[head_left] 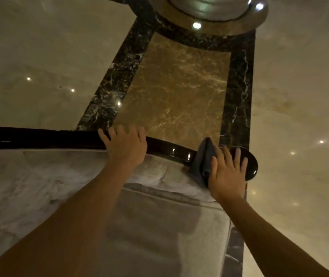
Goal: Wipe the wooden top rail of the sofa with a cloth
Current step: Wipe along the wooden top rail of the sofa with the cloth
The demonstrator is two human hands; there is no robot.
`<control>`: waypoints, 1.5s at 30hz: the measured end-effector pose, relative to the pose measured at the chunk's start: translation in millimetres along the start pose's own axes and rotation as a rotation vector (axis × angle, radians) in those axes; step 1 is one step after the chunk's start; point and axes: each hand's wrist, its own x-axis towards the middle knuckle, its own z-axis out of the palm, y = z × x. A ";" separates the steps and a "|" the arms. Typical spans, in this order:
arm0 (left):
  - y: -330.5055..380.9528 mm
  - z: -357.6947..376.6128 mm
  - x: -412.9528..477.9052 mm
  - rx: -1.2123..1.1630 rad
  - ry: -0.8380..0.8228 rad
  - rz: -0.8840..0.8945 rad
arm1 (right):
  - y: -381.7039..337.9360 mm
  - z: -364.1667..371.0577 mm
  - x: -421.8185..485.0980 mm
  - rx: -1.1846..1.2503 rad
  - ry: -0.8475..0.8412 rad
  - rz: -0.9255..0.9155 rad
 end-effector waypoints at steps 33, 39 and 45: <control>137.5 38.7 -37.2 0.265 0.140 0.138 | 118.7 39.6 -0.4 0.887 -0.215 0.545; 131.2 47.3 -33.4 0.249 0.189 0.200 | 116.2 54.8 20.1 1.512 -0.039 0.885; 133.8 44.1 -36.9 0.279 0.160 0.178 | 146.8 11.2 20.5 1.702 0.007 0.774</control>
